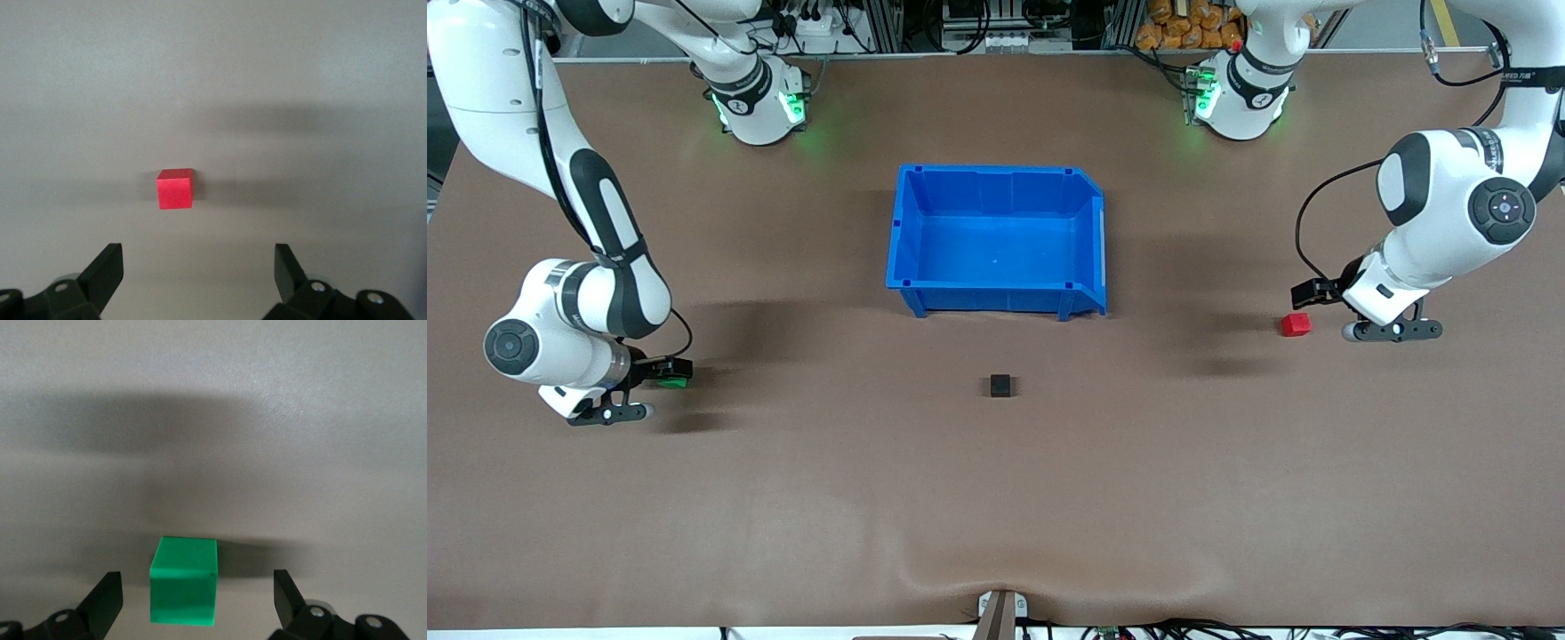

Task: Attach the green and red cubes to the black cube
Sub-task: 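Close the right gripper on the green cube while the left gripper grasps the red cube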

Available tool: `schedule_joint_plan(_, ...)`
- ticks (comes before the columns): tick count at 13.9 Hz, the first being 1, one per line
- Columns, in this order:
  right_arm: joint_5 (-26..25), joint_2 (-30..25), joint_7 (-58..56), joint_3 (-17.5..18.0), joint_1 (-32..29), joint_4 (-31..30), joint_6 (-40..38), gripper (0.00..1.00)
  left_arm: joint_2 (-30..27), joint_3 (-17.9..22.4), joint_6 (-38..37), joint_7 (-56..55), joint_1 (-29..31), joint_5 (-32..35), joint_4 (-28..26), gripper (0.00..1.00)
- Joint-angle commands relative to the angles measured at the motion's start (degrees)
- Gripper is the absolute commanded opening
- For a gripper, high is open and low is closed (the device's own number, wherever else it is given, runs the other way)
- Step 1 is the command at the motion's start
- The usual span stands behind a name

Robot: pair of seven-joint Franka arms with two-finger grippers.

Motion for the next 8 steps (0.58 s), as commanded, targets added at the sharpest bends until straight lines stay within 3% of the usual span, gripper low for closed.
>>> schedule_joint_plan(1, 2.69, 0.57, -0.38, 0.67, -0.9, -0.21, 0.43, 1.0, 1.44, -0.25, 0.82, -0.63, 0.27, 0.01, 0.43, 1.0)
schedule_joint_plan(8, 2.88, 0.49, 0.23, 0.67, -0.9, -0.57, -0.19, 1.0, 8.12, 0.1, 8.54, -0.54, 1.58, 0.19, 0.25, 1.0)
